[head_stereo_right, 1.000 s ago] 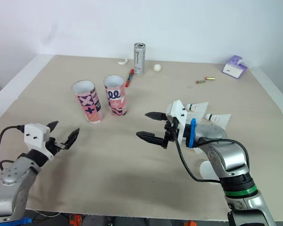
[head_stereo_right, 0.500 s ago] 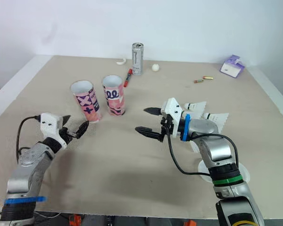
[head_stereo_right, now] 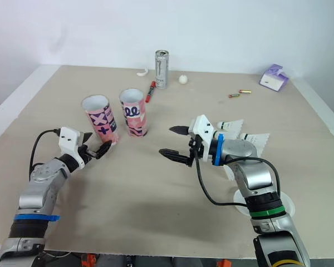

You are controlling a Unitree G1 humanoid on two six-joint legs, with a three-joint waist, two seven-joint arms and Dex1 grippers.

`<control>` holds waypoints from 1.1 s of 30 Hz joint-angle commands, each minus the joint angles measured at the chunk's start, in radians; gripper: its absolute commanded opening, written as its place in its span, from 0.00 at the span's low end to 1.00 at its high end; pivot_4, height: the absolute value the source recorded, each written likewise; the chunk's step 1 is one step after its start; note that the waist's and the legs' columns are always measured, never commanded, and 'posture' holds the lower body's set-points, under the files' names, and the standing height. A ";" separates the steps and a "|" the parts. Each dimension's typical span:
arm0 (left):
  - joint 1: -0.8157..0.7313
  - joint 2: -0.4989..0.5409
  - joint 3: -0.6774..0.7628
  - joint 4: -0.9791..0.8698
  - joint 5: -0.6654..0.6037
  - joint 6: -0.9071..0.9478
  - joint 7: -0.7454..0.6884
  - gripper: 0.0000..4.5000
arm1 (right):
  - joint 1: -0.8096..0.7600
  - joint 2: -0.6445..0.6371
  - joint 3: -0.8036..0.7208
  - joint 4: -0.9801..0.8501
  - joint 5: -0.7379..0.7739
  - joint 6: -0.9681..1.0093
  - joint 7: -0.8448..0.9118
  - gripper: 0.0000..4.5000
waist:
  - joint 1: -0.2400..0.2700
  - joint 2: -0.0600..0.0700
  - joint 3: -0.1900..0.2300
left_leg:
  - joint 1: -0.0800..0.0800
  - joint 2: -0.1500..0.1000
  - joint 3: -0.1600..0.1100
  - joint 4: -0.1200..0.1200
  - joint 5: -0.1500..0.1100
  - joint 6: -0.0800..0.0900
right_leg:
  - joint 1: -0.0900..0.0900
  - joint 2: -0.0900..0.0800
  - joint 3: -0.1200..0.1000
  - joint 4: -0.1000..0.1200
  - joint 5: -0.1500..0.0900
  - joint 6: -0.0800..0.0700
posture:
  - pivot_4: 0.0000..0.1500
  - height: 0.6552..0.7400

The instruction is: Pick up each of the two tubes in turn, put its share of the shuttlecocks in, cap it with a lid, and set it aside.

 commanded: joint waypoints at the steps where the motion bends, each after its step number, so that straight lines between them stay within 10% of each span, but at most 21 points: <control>1: -0.049 0.015 -0.007 0.061 0.020 -0.068 -0.023 1.00 | -0.030 -0.006 -0.030 -0.012 -0.001 -0.006 0.000 0.99 | 0.000 0.000 0.000 | 0.000 0.000 0.000 0.000 0.000 0.000 | 0.000 0.000 0.000 0.000 0.000 0.000 | 1.00 1.00; 28: -0.308 0.008 -0.038 0.551 0.056 -0.365 -0.198 1.00 | -0.016 -0.025 -0.045 -0.048 0.006 0.027 -0.008 0.99 | 0.000 0.000 0.000 | -0.003 0.000 -0.001 0.000 0.000 0.000 | -0.002 0.000 0.000 0.000 0.000 0.001 | 1.00 1.00; 33: -0.312 0.007 -0.032 0.588 0.057 -0.390 -0.188 0.70 | -0.013 -0.028 -0.046 -0.053 0.005 0.032 -0.007 1.00 | 0.000 0.000 0.000 | -0.003 -0.001 -0.001 0.000 0.000 0.000 | -0.002 0.000 0.000 0.000 0.000 0.001 | 1.00 1.00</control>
